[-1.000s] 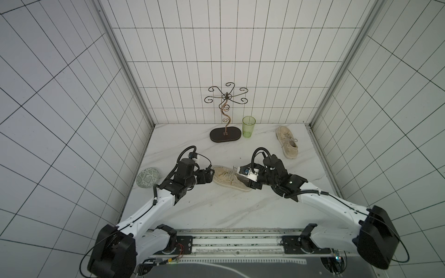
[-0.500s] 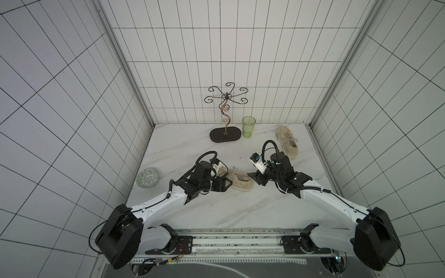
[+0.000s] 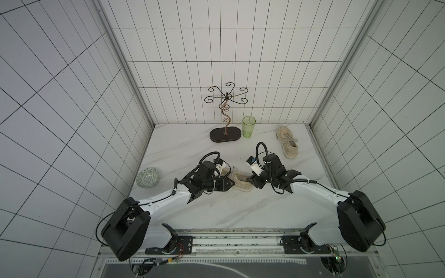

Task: Remove the insole from the shoe
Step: Untie the shoelace on the shoe.

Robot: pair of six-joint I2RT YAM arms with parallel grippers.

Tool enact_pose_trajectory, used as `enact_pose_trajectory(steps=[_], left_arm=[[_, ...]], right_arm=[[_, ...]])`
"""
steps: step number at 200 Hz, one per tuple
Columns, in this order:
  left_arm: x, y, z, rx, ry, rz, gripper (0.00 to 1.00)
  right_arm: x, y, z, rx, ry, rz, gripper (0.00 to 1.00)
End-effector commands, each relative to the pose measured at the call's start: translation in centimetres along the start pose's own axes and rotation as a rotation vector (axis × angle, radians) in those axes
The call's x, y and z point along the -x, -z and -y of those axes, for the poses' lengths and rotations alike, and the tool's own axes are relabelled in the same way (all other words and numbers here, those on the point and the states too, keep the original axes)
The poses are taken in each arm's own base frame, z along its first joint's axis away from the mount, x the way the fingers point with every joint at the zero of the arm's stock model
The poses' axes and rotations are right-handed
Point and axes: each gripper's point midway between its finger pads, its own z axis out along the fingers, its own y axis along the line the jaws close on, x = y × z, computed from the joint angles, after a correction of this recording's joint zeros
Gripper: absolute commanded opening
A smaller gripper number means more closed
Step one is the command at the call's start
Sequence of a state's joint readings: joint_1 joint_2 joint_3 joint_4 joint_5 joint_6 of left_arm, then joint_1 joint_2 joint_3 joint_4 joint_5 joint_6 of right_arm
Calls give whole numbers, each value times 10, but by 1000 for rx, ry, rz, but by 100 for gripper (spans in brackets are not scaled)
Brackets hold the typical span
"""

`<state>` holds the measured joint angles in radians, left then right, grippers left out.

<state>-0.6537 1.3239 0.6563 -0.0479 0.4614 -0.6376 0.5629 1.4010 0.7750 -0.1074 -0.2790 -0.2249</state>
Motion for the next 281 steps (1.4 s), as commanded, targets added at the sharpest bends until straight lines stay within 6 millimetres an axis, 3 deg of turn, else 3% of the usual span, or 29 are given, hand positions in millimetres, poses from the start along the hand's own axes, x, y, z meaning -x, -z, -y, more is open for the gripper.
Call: enact_pose_trajectory(steps=[1,75,117,161,208,281], left_arm=[[12,-6,8,-32,-9,30,26],[9,-15,3,-29,0,5,0],[7,-13,2,-18,-1,-2,0],[12,-1,8,1,-28,12,0],[33,31,23,44,-89,71,0],[93,120,34,56,-112,342,0]], right_arm=[[46,12,11,-27,7,79,57],[60,1,21,-47,7,63,57],[52,-21,15,-29,34,4,57],[26,-48,15,-19,47,-90,57],[-2,-65,24,-70,34,-179,54],[-14,-74,24,-63,14,-213,54]])
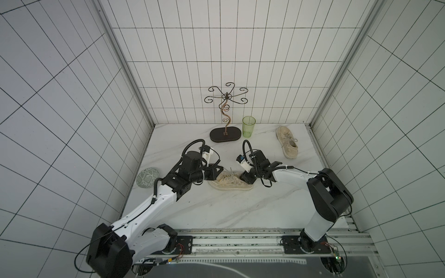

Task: Remove the insole from the shoe
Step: Untie the shoelace on the shoe.

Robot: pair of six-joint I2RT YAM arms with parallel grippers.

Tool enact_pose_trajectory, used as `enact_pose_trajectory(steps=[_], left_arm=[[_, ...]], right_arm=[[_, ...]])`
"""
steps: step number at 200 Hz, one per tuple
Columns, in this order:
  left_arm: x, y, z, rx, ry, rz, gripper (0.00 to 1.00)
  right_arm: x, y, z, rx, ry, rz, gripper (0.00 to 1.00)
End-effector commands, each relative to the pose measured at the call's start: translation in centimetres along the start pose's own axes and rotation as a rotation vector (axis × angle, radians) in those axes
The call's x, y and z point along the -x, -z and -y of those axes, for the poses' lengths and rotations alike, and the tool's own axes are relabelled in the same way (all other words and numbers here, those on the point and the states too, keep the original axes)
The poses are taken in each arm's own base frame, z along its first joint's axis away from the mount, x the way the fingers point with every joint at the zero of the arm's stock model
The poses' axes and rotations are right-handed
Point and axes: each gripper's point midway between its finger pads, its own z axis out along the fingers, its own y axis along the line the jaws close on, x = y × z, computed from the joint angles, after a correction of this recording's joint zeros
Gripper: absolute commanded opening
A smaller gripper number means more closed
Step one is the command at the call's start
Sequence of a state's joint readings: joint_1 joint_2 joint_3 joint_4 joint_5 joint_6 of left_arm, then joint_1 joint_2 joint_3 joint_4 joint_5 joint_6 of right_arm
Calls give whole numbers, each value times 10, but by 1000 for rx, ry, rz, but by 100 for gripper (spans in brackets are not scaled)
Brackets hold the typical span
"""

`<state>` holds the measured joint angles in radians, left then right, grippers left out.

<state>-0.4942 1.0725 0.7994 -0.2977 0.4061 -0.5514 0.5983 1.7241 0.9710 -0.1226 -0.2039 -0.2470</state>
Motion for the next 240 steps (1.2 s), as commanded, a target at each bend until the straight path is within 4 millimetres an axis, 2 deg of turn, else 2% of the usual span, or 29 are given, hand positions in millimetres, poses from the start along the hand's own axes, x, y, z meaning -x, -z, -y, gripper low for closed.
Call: enact_pose_trajectory(steps=[1,20,44,95,155,181,207,223,240], left_arm=[[29,25,9,0,-45,100,0],[40,37,9,15,-56,132,0],[45,42,9,23,-56,134,0],[64,59,28,-8,-77,193,0],[75,68,38,-15,-93,212,0],[76,69,35,-1,-93,216,0],[77,69,22,32,-76,221,0],[70,62,5,72,-50,203,13],[54,50,-22,130,5,165,44]], right_arm=[[-8,-8,10,-43,-9,-61,53],[-8,-9,9,-39,-13,-62,53],[-9,-10,7,-30,-16,-64,53],[-14,-11,5,-21,-20,-73,53],[-17,-13,4,-13,-25,-81,53],[-17,-13,3,-8,-26,-82,53],[-15,-12,2,-2,-25,-75,53],[-8,-7,0,11,-21,-56,54],[4,5,-3,24,-12,-18,55]])
